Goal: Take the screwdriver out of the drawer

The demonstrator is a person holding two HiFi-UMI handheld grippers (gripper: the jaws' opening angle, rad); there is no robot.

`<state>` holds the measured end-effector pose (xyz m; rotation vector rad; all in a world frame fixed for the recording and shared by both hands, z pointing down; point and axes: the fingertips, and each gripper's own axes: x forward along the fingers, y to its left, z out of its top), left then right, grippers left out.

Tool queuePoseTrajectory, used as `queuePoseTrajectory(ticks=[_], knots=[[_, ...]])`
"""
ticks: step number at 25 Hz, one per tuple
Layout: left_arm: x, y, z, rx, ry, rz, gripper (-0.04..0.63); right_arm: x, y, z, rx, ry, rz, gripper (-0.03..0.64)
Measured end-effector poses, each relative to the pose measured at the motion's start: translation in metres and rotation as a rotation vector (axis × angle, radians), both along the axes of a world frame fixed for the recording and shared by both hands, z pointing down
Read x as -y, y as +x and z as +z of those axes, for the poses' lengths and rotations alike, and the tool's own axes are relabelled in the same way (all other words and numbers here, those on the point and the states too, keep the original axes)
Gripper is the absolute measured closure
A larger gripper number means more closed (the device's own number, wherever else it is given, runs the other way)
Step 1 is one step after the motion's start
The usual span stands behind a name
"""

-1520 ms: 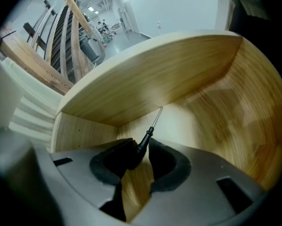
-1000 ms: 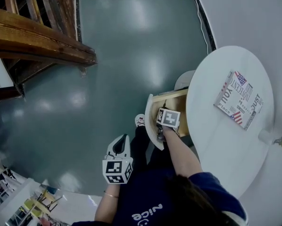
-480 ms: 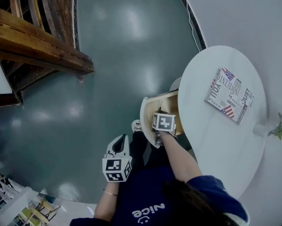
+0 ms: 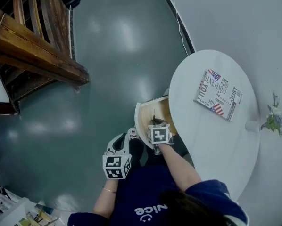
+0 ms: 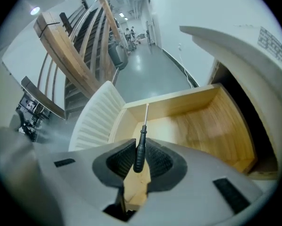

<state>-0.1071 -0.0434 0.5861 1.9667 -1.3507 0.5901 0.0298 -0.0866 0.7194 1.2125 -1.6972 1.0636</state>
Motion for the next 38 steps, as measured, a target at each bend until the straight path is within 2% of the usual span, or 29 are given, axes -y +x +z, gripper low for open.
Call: queuePoseTrajectory(ticks=[9,19,28,33,38], knots=[[0.010,0.006,-0.015,-0.029,0.043,0.008,0.591,0.003,-0.001,-0.054,0.045,0.132,-0.027,0.548],[0.022,0.023,-0.043,-0.074,0.111,0.055,0.591,-0.004,0.003,-0.109,0.098,0.287,0.047,0.548],[0.035,0.047,-0.069,-0.056,0.213,0.178,0.591,0.001,0.021,-0.168,0.087,0.441,0.098,0.548],[0.040,0.055,-0.081,-0.073,0.241,0.193,0.591,0.000,0.037,-0.198,0.071,0.522,0.120,0.548],[0.044,0.067,-0.098,-0.058,0.297,0.228,0.591,-0.006,0.052,-0.222,0.050,0.590,0.132,0.548]])
